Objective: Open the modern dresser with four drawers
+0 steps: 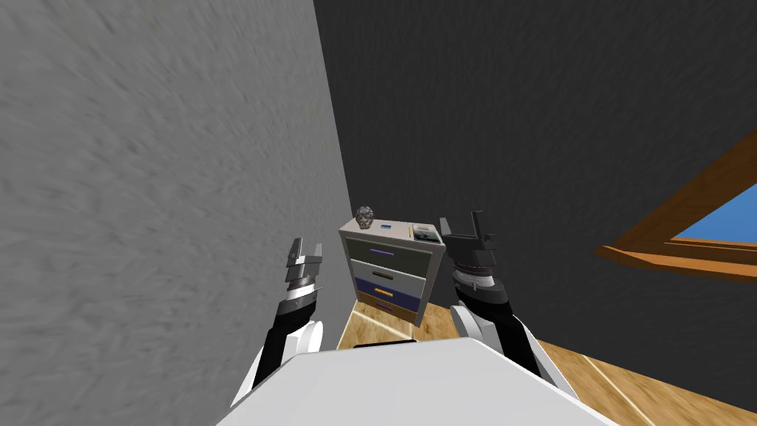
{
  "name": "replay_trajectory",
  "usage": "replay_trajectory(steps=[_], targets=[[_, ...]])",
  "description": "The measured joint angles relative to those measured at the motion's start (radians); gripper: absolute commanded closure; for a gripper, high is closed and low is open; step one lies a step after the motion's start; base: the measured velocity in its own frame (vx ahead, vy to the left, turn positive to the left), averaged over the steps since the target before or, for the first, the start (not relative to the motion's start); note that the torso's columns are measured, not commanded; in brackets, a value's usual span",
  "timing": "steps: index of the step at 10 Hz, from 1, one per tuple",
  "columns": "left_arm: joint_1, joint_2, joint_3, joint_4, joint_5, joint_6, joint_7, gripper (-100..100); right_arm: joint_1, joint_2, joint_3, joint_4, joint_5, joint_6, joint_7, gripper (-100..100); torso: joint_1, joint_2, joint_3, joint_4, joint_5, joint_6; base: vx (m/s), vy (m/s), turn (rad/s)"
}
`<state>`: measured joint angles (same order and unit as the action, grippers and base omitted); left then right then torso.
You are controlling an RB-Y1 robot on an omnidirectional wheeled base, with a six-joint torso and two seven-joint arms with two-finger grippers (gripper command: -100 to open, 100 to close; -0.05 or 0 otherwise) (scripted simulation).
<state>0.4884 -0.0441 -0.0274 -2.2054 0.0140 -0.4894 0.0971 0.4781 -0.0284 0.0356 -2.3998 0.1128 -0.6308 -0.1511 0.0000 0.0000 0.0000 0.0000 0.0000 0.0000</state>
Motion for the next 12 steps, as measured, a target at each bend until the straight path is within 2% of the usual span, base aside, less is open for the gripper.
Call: replay_trajectory(steps=[2,9,10,12], targets=[[0.000,0.000,0.000,0.000,0.000,0.000,0.000,0,0.000,0.000,0.000,0.000,0.000,0.000,0.000,0,0.000,0.104,-0.209,0.105,0.000,0.000,0.000,0.000,0.000],[0.000,0.000,0.000,0.000,0.000,0.000,0.000,0,0.000,0.000,0.000,0.000,0.000,0.000,0.000,0,0.000,0.618,-1.234,0.617,0.000,0.000,0.000,0.000,0.000],[0.000,0.000,0.000,0.000,0.000,0.000,0.000,-100,0.000,0.000,0.000,0.000,0.000,0.000,0.000,0,0.000,0.691,-1.382,0.691,0.000,0.000,0.009,-0.002,-0.023],[-0.004,0.054,-0.003,0.001,-0.002,0.012,0.000,-100,0.000,0.000,0.000,0.000,0.000,0.000,0.000,0,0.000,0.734,-1.471,0.734,0.000,0.000,0.007,-0.002,-0.040]])
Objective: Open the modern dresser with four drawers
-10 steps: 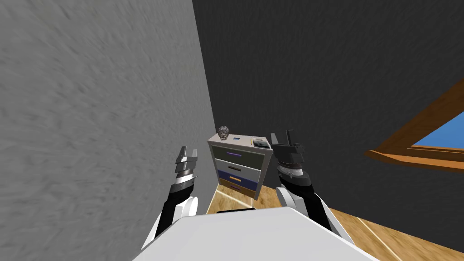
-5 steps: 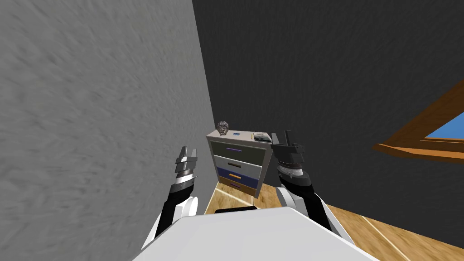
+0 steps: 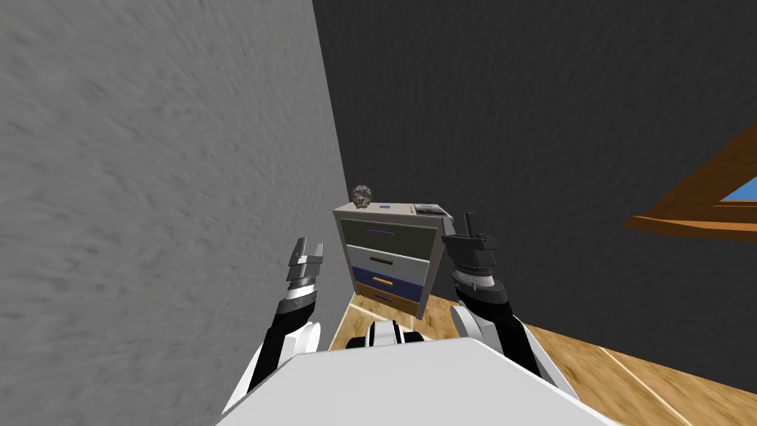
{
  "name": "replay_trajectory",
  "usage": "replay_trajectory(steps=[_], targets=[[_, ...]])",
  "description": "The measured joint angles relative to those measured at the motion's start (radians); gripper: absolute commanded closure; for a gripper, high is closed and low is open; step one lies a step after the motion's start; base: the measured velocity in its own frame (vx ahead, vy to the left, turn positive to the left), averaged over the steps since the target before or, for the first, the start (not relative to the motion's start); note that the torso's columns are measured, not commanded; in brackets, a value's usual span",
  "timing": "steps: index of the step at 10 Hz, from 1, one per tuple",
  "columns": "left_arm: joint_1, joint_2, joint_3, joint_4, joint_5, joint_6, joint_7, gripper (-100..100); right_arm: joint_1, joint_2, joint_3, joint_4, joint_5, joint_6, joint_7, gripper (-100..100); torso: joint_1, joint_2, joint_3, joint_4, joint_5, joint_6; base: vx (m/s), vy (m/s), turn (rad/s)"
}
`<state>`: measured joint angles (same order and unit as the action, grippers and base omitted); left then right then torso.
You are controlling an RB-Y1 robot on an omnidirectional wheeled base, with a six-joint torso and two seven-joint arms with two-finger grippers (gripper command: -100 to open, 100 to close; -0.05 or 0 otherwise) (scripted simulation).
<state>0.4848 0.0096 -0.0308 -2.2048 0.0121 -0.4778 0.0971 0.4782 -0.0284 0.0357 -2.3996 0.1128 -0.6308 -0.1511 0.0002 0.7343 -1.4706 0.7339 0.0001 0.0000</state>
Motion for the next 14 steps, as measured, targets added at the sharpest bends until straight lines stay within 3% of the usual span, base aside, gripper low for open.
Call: replay_trajectory(steps=[3,6,14], targets=[[-0.006,0.082,-0.007,-0.001,-0.003,0.035,0.004,-100,0.000,0.000,0.000,0.000,0.000,0.000,0.000,0,0.000,0.003,-0.006,0.004,0.000,0.000,0.013,-0.003,-0.055],[-0.015,0.130,-0.019,-0.008,-0.009,0.089,0.006,-100,0.000,0.000,0.000,0.000,0.000,0.000,0.000,0,0.000,0.004,-0.005,0.004,0.000,0.000,0.016,-0.004,-0.067],[-0.040,0.152,-0.052,-0.018,-0.024,0.243,0.019,-100,0.000,0.000,0.000,0.000,0.000,0.000,0.000,0,0.000,0.004,-0.005,0.004,0.000,0.000,0.019,-0.003,-0.072]])
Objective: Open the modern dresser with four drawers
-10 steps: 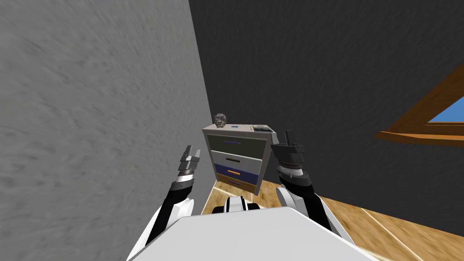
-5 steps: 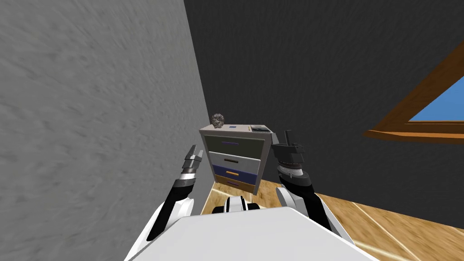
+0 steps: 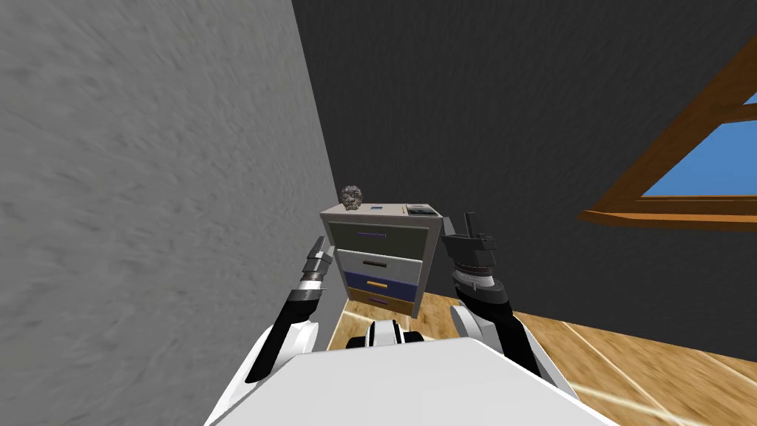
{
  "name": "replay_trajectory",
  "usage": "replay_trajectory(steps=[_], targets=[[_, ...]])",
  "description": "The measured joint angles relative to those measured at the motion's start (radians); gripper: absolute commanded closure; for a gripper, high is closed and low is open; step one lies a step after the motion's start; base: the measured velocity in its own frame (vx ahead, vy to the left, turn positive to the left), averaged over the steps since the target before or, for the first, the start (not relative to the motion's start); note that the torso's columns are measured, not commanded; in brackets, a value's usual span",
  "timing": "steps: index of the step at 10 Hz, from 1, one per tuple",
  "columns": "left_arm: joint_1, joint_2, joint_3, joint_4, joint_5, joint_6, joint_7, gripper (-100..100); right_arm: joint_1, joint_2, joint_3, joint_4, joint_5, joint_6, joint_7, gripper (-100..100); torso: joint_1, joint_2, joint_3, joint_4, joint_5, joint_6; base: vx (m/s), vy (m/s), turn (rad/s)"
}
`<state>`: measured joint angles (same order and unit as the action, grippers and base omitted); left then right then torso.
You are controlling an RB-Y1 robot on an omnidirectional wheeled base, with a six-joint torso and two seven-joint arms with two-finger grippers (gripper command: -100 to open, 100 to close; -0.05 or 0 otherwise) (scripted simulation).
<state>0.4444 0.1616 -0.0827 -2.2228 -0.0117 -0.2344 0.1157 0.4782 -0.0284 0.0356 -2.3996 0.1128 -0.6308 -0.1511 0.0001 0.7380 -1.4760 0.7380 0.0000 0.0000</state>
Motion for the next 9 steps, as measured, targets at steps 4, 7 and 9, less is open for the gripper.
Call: replay_trajectory(steps=[4,7,9], targets=[[-0.015,-0.024,-0.020,0.000,-0.009,0.079,0.004,-100,0.000,0.000,0.000,0.000,0.000,0.000,0.000,0,0.000,0.000,0.000,0.000,0.000,0.000,0.020,-0.003,-0.070],[-0.030,-0.043,-0.035,0.004,-0.017,0.139,0.007,-100,0.000,0.000,0.000,0.000,0.000,0.000,0.000,0,0.000,0.000,0.000,0.000,0.000,0.000,0.018,-0.002,-0.066],[-0.033,-0.048,-0.044,-0.002,-0.021,0.176,0.009,-100,0.000,0.000,0.000,0.000,0.000,0.000,0.000,0,0.000,0.000,0.000,0.000,0.000,0.000,0.016,-0.002,-0.059]])
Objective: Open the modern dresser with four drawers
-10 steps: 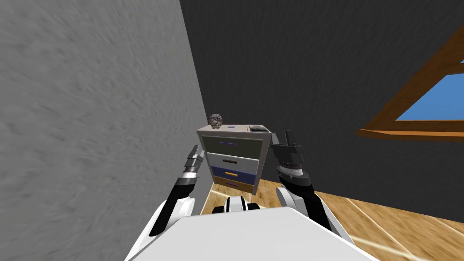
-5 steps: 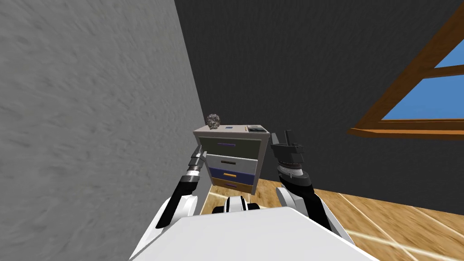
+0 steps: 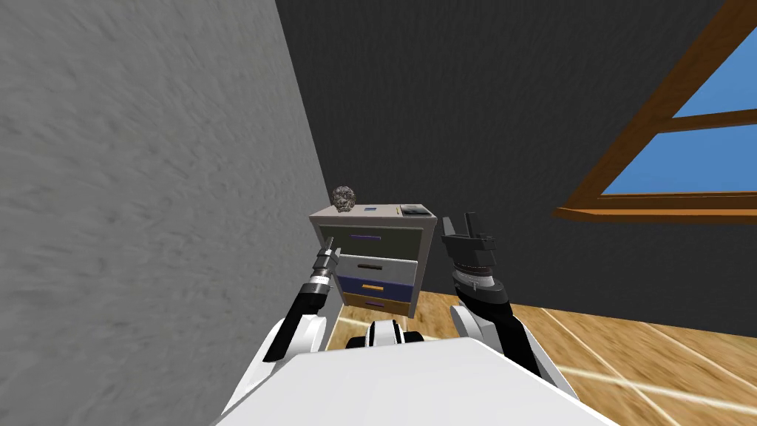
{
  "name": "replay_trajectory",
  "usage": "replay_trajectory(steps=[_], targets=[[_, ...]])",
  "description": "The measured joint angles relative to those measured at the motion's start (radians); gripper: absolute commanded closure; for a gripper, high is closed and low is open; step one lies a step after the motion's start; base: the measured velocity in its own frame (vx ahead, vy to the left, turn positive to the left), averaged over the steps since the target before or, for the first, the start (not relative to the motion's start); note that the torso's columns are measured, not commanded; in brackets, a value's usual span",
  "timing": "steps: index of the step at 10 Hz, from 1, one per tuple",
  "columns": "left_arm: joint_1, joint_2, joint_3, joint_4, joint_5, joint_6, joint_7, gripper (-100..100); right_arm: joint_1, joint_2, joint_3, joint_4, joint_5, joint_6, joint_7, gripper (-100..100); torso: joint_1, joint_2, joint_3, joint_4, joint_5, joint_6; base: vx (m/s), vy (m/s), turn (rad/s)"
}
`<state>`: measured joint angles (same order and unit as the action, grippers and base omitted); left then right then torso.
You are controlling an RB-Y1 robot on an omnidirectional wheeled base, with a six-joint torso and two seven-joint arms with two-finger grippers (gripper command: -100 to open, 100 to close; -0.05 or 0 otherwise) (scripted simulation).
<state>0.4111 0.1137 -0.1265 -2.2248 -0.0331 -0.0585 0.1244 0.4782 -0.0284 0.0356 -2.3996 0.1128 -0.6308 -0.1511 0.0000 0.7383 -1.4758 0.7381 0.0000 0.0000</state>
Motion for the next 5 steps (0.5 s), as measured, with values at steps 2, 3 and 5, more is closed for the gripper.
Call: replay_trajectory(steps=[2,3,5], targets=[[-0.009,-0.003,-0.010,0.002,-0.005,0.035,0.001,-100,0.000,0.000,0.000,0.000,0.000,0.000,0.000,0,0.000,0.000,0.000,0.000,0.000,0.000,0.018,-0.002,-0.066],[-0.015,0.002,-0.011,0.001,-0.005,0.057,0.004,-100,0.000,0.000,0.000,0.000,0.000,0.000,0.000,0,0.000,0.000,0.000,0.000,0.000,0.000,0.021,-0.001,-0.083],[-0.021,0.005,-0.020,-0.004,-0.010,0.100,0.007,-100,0.000,0.000,0.000,0.000,0.000,0.000,0.000,0,0.000,0.000,0.000,0.000,0.000,0.000,0.020,0.000,-0.073]])
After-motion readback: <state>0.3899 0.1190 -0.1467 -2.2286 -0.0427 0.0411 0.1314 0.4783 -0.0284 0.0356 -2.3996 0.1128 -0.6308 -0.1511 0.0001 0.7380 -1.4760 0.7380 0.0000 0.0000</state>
